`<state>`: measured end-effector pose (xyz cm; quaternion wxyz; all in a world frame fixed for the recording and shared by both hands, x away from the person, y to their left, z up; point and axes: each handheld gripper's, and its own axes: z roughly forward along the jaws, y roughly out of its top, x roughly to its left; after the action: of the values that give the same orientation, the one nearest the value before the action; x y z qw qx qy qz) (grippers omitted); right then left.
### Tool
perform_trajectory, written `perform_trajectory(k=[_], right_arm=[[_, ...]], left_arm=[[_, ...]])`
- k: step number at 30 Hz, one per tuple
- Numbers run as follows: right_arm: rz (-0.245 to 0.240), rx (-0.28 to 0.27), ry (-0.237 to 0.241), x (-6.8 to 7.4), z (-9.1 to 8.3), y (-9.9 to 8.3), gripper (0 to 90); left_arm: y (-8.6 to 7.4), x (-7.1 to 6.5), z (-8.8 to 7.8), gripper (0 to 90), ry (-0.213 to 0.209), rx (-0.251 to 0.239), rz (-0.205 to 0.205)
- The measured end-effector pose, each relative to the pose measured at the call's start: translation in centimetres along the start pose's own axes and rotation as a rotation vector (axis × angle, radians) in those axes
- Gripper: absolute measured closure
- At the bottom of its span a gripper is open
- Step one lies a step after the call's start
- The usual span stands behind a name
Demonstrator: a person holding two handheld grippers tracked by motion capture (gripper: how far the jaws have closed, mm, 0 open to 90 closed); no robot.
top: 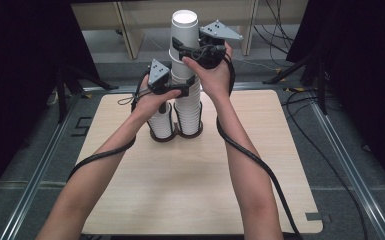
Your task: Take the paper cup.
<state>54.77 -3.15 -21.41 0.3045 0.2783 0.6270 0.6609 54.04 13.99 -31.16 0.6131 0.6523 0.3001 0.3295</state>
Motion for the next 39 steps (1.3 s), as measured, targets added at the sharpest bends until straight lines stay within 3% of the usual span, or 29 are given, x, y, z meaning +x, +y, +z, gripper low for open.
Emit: perform_trajectory(k=[5,39], right_arm=[[0.023,-0.025,0.004,0.0,-0.2,0.2,22.2],[0.039,-0.122,0.000,0.3,-1.1,1.6,22.3]], left_arm=[[0.0,0.0,0.0,6.1,-0.001,-0.001,-0.002],[0.0,0.0,0.2,6.0,-0.013,-0.019,-0.010]])
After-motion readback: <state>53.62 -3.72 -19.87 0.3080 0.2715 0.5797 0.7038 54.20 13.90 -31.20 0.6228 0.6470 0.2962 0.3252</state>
